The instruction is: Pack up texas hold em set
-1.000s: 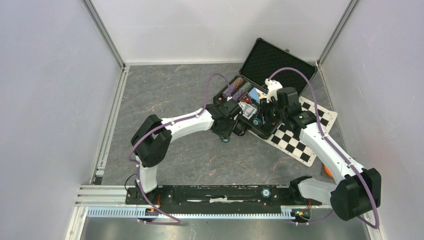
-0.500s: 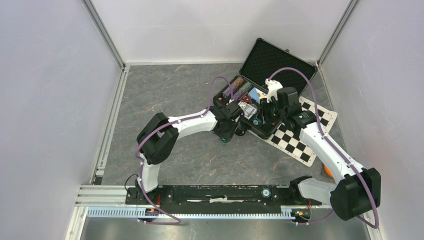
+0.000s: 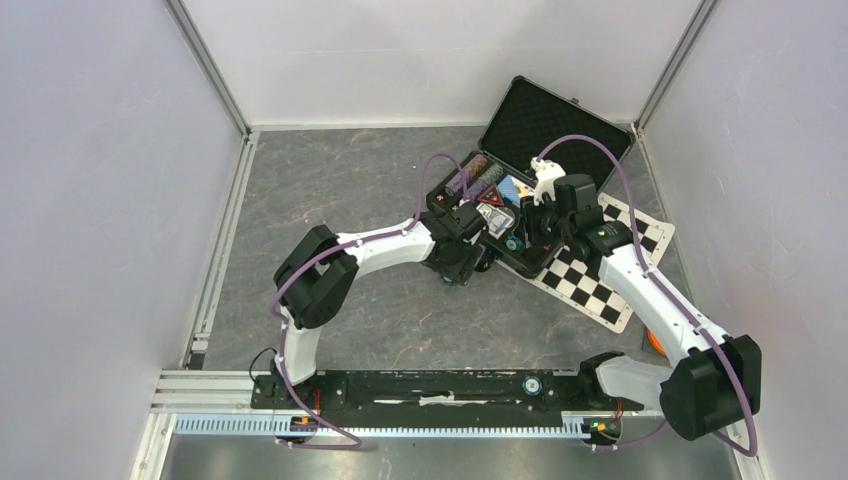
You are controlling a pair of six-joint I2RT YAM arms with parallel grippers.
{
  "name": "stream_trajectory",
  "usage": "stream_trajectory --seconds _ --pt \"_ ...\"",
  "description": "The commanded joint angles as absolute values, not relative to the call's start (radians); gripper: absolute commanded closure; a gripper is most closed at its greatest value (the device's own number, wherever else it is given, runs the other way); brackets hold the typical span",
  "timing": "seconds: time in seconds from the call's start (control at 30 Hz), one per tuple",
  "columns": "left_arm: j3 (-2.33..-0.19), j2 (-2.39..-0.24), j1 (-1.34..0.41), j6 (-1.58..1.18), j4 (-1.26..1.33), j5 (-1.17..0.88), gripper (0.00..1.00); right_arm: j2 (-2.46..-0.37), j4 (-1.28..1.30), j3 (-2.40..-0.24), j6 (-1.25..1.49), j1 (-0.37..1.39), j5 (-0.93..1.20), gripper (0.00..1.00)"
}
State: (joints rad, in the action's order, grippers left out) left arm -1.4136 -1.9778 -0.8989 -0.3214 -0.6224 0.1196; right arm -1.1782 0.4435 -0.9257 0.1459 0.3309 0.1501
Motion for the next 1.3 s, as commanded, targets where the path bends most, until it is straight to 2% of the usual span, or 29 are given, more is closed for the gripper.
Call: stream_trajectory --seconds 0.0,0.53,0.8,1.1,1.27 --pt "-1.439 -1.996 -0.897 -0.29 -0.582 0.091 0.26 -1.182 0.441 -0.965 0.156 0.325 0.159 0.63" --pt "-1.383 -2.049 -0.913 -0.268 -0.546 0.192 0.35 -1.174 0.437 -0.966 0.166 0.32 0.152 0.64" --pt "-1.351 -2.053 -0.913 -0.305 -0.569 0.184 0.45 -1.174 0.436 -0.968 0.168 0.314 0.158 0.63" --pt "-1.355 -2.061 -0.873 -0.326 -0.583 0.145 0.68 -1.156 0.467 -0.943 0.176 0.312 0.193 0.63" --pt "-1.343 -2.007 -0.874 -0.302 -0.561 0.142 0.72 -1.12 0.464 -0.885 0.248 0.31 0.242 0.62"
